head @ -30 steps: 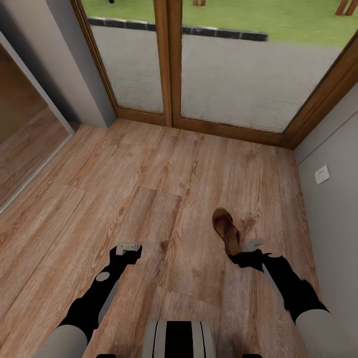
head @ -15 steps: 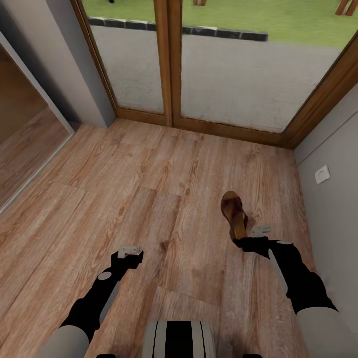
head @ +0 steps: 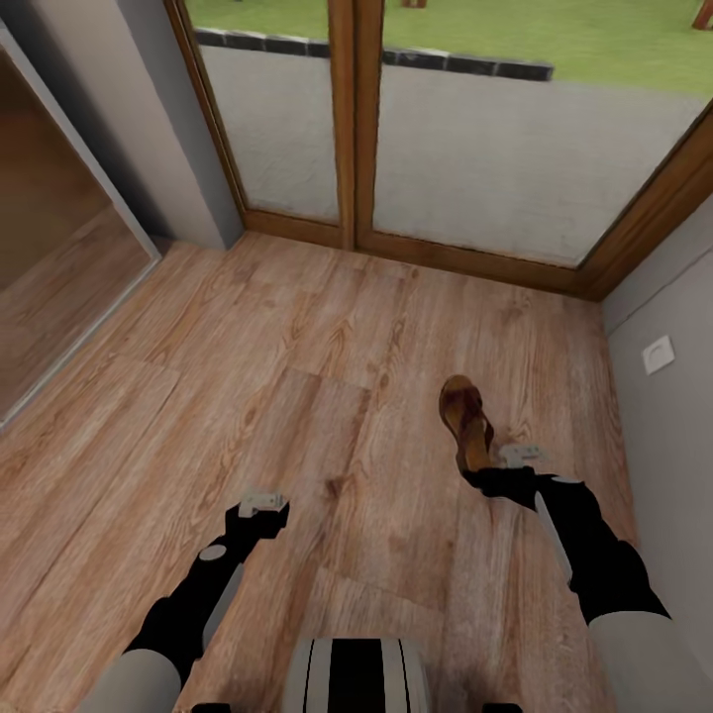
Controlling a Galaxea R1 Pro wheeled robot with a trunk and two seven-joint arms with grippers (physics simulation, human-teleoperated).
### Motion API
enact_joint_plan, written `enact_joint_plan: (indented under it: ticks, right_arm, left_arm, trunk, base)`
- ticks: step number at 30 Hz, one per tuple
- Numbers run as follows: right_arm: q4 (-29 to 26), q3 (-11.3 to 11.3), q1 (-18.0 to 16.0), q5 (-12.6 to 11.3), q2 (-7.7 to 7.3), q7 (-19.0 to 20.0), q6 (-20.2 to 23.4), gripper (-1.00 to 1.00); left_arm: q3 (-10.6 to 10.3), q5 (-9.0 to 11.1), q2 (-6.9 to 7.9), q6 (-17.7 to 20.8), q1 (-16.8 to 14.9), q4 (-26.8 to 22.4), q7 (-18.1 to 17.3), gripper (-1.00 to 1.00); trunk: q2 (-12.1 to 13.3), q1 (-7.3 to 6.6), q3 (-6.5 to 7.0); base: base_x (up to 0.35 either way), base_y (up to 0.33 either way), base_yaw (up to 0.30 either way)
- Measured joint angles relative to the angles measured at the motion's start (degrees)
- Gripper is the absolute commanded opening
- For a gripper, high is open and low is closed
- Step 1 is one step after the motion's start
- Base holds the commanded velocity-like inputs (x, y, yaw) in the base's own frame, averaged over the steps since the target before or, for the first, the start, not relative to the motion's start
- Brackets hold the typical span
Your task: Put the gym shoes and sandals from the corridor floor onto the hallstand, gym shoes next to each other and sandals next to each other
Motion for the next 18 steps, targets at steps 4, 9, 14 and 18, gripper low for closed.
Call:
enact_joint_plan:
  ticks: [4, 9, 14, 18]
  right_arm:
    - [-0.22, -0.01, 0.0, 0.02, 0.0, 0.0, 0.0, -1.0]
    - [-0.27, -0.01, -0.03, 0.03, 0.0, 0.0, 0.0, -1.0]
    - [-0.3, -0.01, -0.01, 0.03, 0.0, 0.0, 0.0, -1.0]
    - [-0.71, -0.01, 0.0, -0.06, 0.03, 0.01, 0.01, -1.0]
  left_arm:
    - [0.02, -0.02, -0.06, -0.02, -0.01, 0.2, 0.0, 1.0]
    - [0.02, -0.09, -0.07, -0.02, -0.01, 0.19, 0.0, 1.0]
    - [0.02, -0.04, -0.08, -0.02, 0.0, 0.19, 0.0, 1.0]
    - [0.06, -0.03, -0.08, -0.02, 0.02, 0.19, 0.0, 1.0]
  trunk:
    - [0.0, 0.0, -0.24]
    - [0.0, 0.0, -0.51]
    - [0.0, 0.0, -0.74]
    - [0.02, -0.06, -0.37]
  base:
    - [0.0, 0.0, 0.232]
    - [0.0, 0.0, 0.243]
    - [0.0, 0.0, 0.234]
    - [0.0, 0.0, 0.224]
